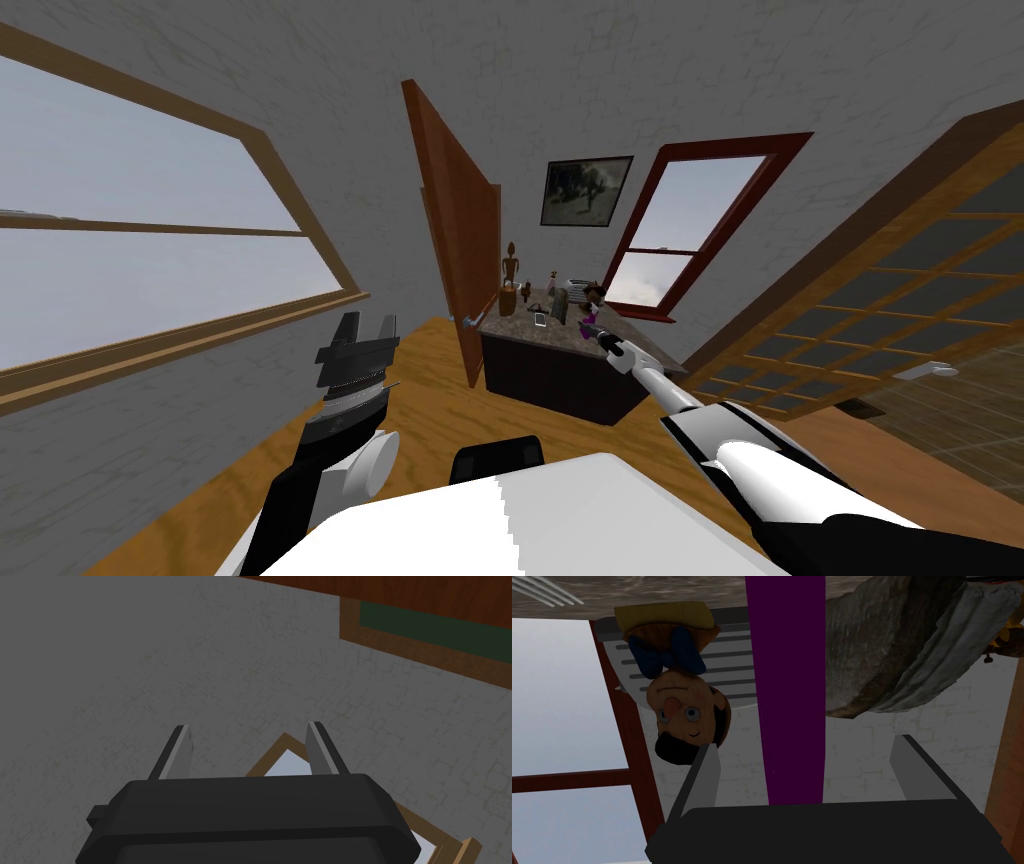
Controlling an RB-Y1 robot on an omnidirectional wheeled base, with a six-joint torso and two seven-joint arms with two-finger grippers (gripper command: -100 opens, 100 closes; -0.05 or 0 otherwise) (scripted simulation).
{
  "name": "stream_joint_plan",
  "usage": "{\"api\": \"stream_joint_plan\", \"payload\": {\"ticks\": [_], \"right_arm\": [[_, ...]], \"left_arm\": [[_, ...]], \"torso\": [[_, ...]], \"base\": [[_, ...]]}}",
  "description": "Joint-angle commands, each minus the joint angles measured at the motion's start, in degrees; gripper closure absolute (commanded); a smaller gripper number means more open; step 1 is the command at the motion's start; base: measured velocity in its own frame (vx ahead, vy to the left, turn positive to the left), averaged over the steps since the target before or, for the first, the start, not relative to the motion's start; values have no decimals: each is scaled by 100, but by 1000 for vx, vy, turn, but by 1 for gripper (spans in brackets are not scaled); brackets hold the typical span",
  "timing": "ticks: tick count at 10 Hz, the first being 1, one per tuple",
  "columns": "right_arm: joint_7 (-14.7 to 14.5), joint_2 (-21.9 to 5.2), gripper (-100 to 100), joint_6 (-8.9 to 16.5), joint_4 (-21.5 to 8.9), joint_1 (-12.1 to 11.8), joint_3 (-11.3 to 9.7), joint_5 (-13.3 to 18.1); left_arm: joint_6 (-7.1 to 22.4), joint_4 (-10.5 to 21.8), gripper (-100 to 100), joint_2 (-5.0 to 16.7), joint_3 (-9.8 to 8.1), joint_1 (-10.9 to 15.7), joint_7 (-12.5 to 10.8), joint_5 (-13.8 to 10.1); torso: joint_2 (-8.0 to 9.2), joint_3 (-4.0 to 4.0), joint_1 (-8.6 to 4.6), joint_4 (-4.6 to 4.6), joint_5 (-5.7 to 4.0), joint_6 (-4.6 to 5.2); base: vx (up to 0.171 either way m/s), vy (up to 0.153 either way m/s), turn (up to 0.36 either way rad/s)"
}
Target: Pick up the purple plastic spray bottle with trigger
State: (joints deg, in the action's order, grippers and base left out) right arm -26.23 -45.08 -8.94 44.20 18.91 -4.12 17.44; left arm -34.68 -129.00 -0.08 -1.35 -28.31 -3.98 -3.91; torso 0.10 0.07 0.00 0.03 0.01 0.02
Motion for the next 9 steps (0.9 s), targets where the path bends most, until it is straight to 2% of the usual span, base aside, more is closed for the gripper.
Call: {"api": "stream_joint_plan", "payload": {"ticks": [1,2,3,4,5,6,7,8,9], "right_arm": [[-77,-18,-100,-229,-286,286,-154,-55],[-77,-18,-100,-229,-478,474,-154,-55],[-77,-18,-100,-229,-520,575,-154,-55],[-77,-18,-100,-229,-857,575,-154,-55],[-77,-18,-100,-229,-872,575,-154,-55],[-150,-36,-100,-454,-1036,824,-309,-109],[-150,-36,-100,-454,-1196,996,-309,-109],[-150,-36,-100,-454,-1018,983,-309,-109],[-150,-36,-100,-454,-1176,1138,-309,-109]], "left_arm": [[0,0,0,0,0,0,0,0],[0,0,0,0,0,1,0,0],[0,0,0,0,0,1,0,0],[0,0,0,0,0,0,0,0],[0,0,0,0,0,0,0,0],[0,0,0,0,0,0,0,0],[0,0,0,0,0,1,0,0],[0,0,0,0,0,1,0,0],[0,0,0,0,0,0,0,0]], "torso": [[0,0,0,0,0,0],[9,5,9,2,2,-4],[15,9,10,4,3,-1],[8,5,4,2,2,-1],[2,1,-2,0,-1,2],[-4,-2,-4,-1,-1,1],[9,4,2,2,1,-3],[19,11,7,4,2,0],[11,7,7,3,2,-1]], "base": [[-55,28,21],[-68,28,19],[-36,9,-5],[-9,-1,4],[0,0,0],[-56,12,19],[-79,25,24],[-41,17,-8],[-6,7,0]]}}
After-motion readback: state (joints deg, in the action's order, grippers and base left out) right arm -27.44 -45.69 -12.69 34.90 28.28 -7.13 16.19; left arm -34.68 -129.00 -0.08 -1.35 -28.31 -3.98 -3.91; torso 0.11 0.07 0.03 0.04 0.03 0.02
